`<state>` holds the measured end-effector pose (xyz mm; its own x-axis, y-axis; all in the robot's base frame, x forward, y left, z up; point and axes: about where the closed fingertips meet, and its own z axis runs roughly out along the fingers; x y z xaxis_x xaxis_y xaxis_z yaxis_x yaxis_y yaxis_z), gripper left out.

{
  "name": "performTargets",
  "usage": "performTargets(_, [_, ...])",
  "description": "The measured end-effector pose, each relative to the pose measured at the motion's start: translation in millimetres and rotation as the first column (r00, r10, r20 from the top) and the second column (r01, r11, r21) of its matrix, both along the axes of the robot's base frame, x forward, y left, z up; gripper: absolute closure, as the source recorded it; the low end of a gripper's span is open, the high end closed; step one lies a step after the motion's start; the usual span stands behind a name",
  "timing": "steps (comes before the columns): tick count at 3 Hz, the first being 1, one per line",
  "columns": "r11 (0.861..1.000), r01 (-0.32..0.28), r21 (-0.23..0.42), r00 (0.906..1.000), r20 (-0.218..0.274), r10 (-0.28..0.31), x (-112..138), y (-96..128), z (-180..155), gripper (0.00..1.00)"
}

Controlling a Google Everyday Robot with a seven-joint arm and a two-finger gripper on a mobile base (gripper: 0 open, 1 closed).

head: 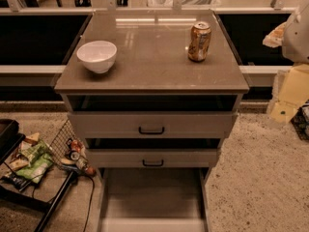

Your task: Place orange can into bottom drawer

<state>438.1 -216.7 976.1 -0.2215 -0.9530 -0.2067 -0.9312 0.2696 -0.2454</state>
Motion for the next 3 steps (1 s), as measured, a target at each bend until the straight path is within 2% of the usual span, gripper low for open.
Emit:
performTargets(1, [1.000,0.000,0.000,1.0000,0.000,0.000,0,0,0,0.00])
performTargets(2, [1.000,0.011,0.028,0.9989,0.045,-0.012,14,0,0,0.00])
performTargets(3, [0.996,0.029,0.089,0.9927,0.114,-0.040,47,1,-5,0.00])
